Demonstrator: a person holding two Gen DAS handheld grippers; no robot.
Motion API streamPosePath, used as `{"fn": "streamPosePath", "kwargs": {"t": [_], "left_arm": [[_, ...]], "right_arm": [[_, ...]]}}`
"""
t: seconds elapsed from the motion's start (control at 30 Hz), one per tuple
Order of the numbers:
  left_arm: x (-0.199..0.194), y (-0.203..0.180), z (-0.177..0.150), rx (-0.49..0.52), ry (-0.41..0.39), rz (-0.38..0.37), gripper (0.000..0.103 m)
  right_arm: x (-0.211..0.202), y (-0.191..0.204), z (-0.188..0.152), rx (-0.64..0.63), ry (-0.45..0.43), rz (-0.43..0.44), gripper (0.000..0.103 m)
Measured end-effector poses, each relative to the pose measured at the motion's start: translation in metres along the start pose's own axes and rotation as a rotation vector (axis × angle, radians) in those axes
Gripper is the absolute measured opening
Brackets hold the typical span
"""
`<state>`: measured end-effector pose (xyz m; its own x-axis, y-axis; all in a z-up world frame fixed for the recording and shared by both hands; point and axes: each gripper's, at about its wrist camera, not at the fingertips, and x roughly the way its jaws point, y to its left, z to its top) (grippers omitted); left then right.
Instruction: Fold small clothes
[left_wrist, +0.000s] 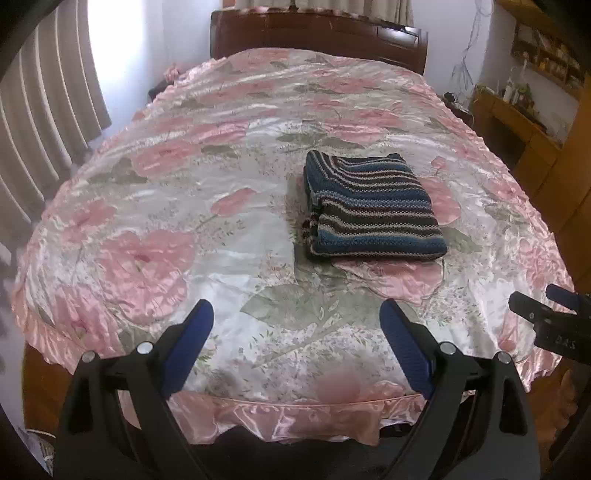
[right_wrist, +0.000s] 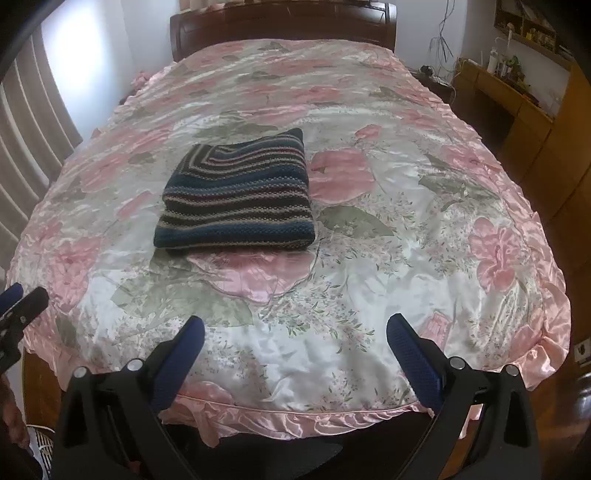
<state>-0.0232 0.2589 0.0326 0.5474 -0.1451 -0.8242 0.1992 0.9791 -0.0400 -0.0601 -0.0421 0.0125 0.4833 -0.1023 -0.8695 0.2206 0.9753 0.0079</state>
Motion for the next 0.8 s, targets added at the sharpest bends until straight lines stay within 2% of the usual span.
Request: {"fn": "streamPosePath", "kwargs": {"t": [0.37,0.8], "left_arm": [[-0.012,-0.005,0.005,0.024,-0.042,0.041,0.092],[0.012,0.01,0.012,-0.008,-0.002,0.039,0.092]], "right_arm": [[0.009,0.012,-0.003,-0.013,0.02,0.001,0.099],[0.019,0.029,0.011,-0.055,0.058,-0.012,0.099]]}}
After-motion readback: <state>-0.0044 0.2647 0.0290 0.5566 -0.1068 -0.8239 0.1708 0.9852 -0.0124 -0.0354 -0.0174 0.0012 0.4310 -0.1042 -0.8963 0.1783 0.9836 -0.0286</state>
